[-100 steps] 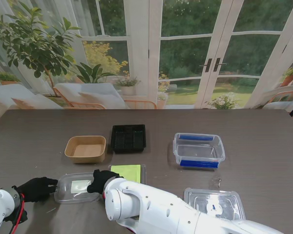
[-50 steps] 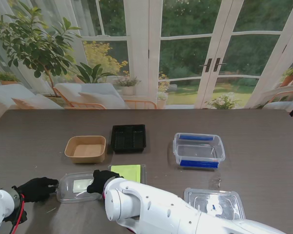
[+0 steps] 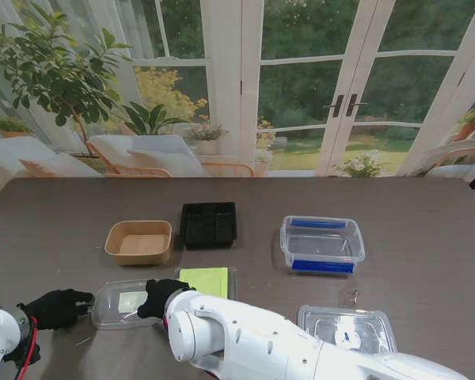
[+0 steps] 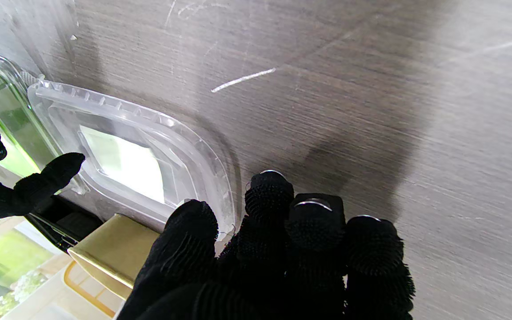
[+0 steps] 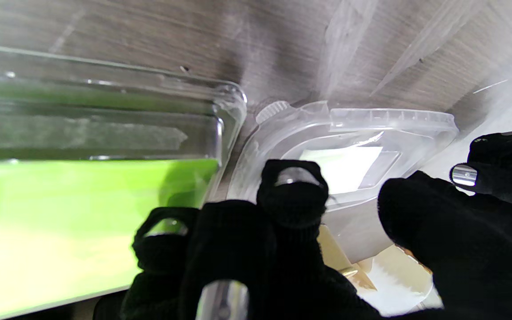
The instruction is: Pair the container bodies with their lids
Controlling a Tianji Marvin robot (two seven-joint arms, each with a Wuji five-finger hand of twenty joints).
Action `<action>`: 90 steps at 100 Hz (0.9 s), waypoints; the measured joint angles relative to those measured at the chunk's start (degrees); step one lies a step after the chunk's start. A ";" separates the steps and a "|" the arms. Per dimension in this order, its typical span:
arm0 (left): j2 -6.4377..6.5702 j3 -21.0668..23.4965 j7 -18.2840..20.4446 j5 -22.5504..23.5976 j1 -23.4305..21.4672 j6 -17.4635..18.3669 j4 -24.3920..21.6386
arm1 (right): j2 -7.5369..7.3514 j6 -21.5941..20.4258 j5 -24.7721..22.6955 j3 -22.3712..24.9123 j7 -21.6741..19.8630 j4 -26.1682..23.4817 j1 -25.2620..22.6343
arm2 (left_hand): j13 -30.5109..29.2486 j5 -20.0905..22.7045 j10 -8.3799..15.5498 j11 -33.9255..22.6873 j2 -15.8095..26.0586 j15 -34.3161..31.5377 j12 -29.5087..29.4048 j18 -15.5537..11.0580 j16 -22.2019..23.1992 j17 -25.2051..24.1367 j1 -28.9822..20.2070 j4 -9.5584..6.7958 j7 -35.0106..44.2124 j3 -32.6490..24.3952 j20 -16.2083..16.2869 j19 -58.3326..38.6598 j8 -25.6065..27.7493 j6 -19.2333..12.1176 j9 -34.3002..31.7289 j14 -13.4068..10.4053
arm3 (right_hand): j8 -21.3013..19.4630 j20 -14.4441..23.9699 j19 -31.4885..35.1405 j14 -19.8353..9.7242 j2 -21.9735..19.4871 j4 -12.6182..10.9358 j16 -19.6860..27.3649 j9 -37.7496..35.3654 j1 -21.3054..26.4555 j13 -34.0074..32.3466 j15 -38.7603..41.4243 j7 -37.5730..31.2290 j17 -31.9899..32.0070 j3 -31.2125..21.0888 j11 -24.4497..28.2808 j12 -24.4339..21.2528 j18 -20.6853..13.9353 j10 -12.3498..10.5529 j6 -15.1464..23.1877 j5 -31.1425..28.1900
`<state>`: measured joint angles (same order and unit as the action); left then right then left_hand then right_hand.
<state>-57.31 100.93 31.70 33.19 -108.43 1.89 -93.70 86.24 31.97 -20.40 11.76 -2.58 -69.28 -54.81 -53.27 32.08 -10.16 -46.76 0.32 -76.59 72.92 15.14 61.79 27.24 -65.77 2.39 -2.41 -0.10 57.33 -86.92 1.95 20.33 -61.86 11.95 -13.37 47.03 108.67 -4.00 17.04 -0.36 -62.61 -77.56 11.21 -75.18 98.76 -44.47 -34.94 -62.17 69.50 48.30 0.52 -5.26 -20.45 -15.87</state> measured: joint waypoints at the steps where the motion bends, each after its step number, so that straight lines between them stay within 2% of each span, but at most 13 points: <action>1: 0.00 0.00 0.00 0.01 0.01 0.03 0.02 | 0.02 -0.02 0.00 -0.03 0.00 0.02 0.00 | 0.00 0.00 0.00 0.00 0.00 0.00 0.00 0.00 0.00 0.00 0.00 0.00 0.01 0.00 0.00 0.00 0.00 0.00 0.00 0.00 | 0.00 0.00 0.00 0.00 0.00 0.00 0.00 0.00 0.00 0.00 0.00 0.03 0.00 0.00 0.00 0.00 -0.01 0.00 0.00 0.00; 32: -0.02 0.20 -0.30 1.01 0.07 0.65 0.17 | 0.68 -0.64 0.42 -0.30 -0.09 0.32 -0.19 | 0.00 0.33 0.00 0.00 0.00 0.11 0.00 0.00 0.00 0.00 0.00 0.00 0.86 0.00 0.00 0.00 0.25 -1.06 0.00 0.01 | 0.00 0.00 0.00 -0.12 0.00 -0.01 0.00 0.00 0.00 0.00 0.00 0.49 0.00 0.02 0.00 0.00 -0.45 -0.08 -0.12 0.10; 37: -0.03 0.27 -0.38 1.21 0.07 0.67 0.16 | 0.78 -0.75 0.66 -0.30 -0.07 0.33 -0.27 | 0.00 0.64 0.00 0.00 -0.60 0.12 0.00 0.00 0.00 0.00 -2.06 0.00 0.87 -0.07 0.00 0.00 0.25 -1.23 0.00 0.01 | 0.06 0.00 0.00 -0.15 0.00 -0.58 0.00 0.00 0.00 0.00 0.00 1.18 0.00 0.02 0.00 0.00 -0.49 -0.09 1.28 -0.21; 38: -0.03 0.28 -0.40 1.24 0.07 0.67 0.16 | 0.81 -0.77 0.70 -0.30 -0.07 0.34 -0.29 | 0.00 0.66 0.00 0.00 -0.88 0.12 0.00 0.00 0.00 0.00 -2.52 0.58 0.91 0.23 0.00 0.00 0.29 -1.23 0.00 0.01 | 0.07 0.00 0.00 -0.15 0.00 -0.58 0.00 0.00 0.00 0.00 0.00 1.21 0.00 0.02 0.00 0.00 -0.49 -0.09 1.13 -0.61; 52: -0.04 0.34 -0.60 1.67 0.13 0.67 0.16 | 1.07 -1.08 1.30 -0.26 0.03 0.35 -0.61 | 0.00 0.84 0.00 0.01 -1.43 0.21 0.00 0.01 0.00 0.00 -3.49 0.56 1.69 -0.25 0.00 0.00 0.80 -1.25 0.00 0.02 | 0.07 0.00 0.00 -0.16 0.00 -0.58 0.00 0.00 0.00 0.00 0.00 1.24 -0.01 0.03 0.00 0.00 -0.51 -0.10 0.61 -0.74; 75: 0.00 -0.34 -1.09 1.71 1.24 1.34 1.10 | 1.33 -2.55 2.59 0.52 1.25 0.35 -1.52 | 0.00 1.63 0.00 0.01 -0.57 0.40 0.00 0.01 0.00 0.00 -2.36 0.53 3.67 -0.05 0.00 0.00 2.10 0.39 0.00 0.03 | 0.07 0.00 0.00 -0.17 0.00 -0.58 0.00 0.00 0.00 0.00 0.00 1.24 -0.02 0.03 0.00 0.00 -0.54 -0.11 -0.14 -0.76; 90: -0.07 -0.40 -1.87 2.19 1.29 1.47 1.14 | 1.33 -3.06 2.99 0.83 1.64 0.27 -1.74 | 0.00 1.65 0.00 0.02 -0.57 0.42 -0.01 0.01 0.00 0.00 -2.35 0.52 3.77 -0.05 0.00 0.00 2.15 0.32 0.00 0.04 | 0.07 0.00 0.00 -0.17 0.00 -0.59 0.00 0.00 0.00 0.00 0.00 1.24 -0.02 0.03 0.00 0.00 -0.54 -0.11 -0.16 -0.76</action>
<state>-57.38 100.54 29.84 35.38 -107.15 3.36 -92.55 87.56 28.91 -17.41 12.59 -0.94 -69.02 -56.55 -53.26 33.73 -10.16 -46.74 -0.25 -76.17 72.91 15.15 61.79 27.24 -68.13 2.91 1.35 -0.15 57.33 -86.92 4.10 20.65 -61.85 11.99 -13.30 47.03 108.67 -4.17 17.04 -0.95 -62.61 -77.56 11.21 -75.18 98.76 -43.24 -34.96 -62.14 69.50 48.30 -0.02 -5.37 -20.61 -16.63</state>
